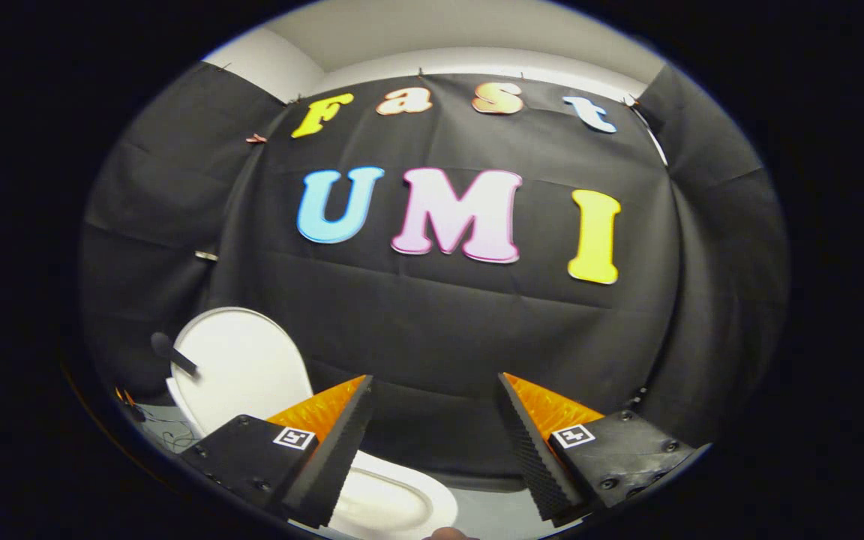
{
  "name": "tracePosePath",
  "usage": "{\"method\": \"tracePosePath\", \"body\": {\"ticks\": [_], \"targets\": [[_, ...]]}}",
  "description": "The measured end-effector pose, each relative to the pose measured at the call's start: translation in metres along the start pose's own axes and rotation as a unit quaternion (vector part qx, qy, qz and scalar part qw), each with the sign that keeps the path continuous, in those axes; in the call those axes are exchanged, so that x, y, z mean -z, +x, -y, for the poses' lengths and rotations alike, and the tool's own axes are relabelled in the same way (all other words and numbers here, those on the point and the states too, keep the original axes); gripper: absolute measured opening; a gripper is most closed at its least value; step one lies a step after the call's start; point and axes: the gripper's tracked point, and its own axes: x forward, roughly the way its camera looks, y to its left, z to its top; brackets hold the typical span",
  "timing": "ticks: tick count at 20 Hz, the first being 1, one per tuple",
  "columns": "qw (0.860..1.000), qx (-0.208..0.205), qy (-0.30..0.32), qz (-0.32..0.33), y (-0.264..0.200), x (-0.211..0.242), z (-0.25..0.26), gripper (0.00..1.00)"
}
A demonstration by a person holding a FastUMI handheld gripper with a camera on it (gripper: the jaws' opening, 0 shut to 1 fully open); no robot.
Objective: Open the toilet lid.
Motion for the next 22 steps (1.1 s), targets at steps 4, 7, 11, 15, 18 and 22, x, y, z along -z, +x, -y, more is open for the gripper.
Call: {"method": "tracePosePath", "body": {"ticks": [4,7,11,15,18,22], "targets": [[0.997,0.062,0.036,0.002,-0.027,0.021,0.057,0.99],[0.993,0.109,0.034,0.029,-0.049,0.027,0.088,0.99],[0.990,0.137,0.015,0.026,-0.071,0.059,0.103,0.99],[0.989,0.138,0.043,-0.012,-0.070,0.097,0.106,0.99],[0.988,0.145,0.057,0.002,-0.071,0.094,0.109,0.99],[0.990,0.131,0.060,-0.004,-0.070,0.106,0.095,0.99]]}}
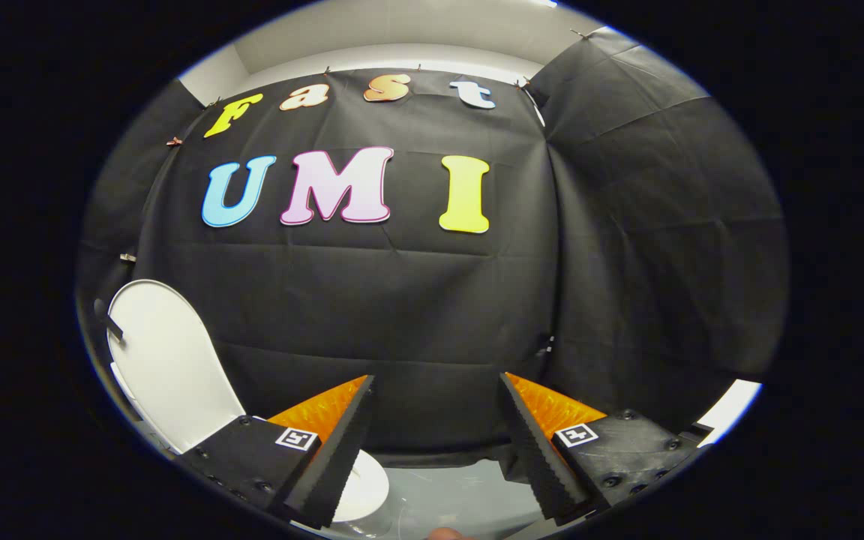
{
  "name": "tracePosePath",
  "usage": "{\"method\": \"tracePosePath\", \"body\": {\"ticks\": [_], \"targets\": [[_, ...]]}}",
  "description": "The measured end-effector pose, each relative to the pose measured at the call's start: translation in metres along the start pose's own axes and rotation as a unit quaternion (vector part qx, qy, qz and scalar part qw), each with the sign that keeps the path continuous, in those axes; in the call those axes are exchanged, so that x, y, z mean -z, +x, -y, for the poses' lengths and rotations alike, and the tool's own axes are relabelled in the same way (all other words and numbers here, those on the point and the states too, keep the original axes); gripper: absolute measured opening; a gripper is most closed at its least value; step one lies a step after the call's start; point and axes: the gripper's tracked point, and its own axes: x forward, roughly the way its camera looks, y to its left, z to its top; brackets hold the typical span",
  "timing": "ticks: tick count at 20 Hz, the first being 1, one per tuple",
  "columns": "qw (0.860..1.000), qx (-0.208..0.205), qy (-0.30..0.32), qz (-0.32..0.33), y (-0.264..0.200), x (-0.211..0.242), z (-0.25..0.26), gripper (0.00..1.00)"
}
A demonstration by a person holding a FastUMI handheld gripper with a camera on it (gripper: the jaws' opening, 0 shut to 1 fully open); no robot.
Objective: Open the toilet lid.
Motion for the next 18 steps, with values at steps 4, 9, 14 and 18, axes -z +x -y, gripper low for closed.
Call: {"method": "tracePosePath", "body": {"ticks": [4,9,14,18], "targets": [[1.000,-0.012,0.013,-0.013,-0.005,0.006,-0.008,0.99],[0.999,-0.018,-0.019,0.020,-0.005,-0.007,-0.015,0.99],[0.999,-0.033,-0.033,0.015,-0.008,-0.002,-0.024,0.99],[0.999,-0.028,-0.035,0.028,-0.010,-0.009,-0.019,0.99]]}}
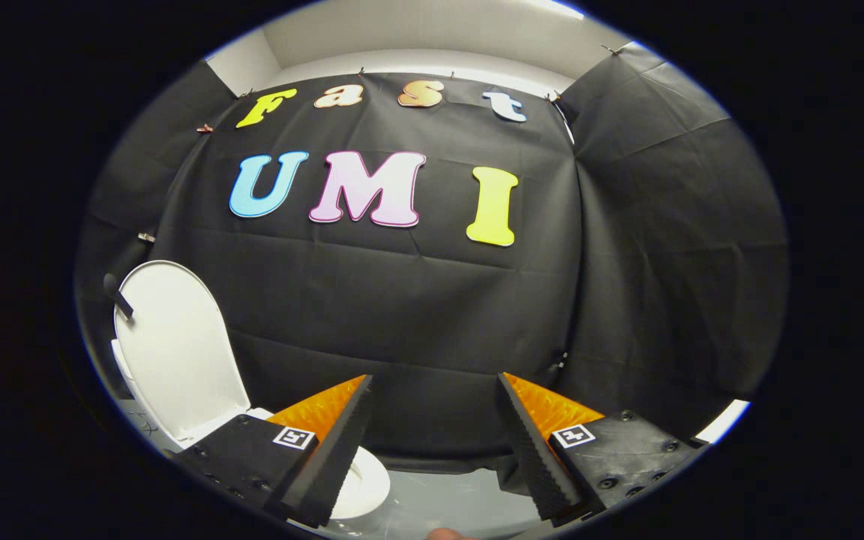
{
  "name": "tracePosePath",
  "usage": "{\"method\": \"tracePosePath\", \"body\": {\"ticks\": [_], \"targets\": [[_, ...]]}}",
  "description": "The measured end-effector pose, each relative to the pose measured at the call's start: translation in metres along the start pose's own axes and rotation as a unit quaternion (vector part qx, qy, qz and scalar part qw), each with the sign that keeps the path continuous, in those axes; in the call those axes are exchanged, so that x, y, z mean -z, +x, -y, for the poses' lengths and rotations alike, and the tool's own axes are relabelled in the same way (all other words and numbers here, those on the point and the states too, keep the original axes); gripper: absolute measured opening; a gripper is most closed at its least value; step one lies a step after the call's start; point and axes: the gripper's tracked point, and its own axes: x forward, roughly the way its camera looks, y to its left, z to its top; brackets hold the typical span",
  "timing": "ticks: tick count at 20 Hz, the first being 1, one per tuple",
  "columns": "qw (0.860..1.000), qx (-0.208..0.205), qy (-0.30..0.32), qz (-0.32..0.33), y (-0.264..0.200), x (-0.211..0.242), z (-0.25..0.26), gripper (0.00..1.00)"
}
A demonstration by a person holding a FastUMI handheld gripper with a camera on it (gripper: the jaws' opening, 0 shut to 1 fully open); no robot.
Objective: Open the toilet lid.
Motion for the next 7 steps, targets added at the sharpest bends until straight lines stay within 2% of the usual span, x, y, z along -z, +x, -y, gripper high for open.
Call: {"method": "tracePosePath", "body": {"ticks": [7], "targets": [[1.000,0.001,-0.004,-0.011,0.0053,0.0085,-0.0001,0.99]]}}
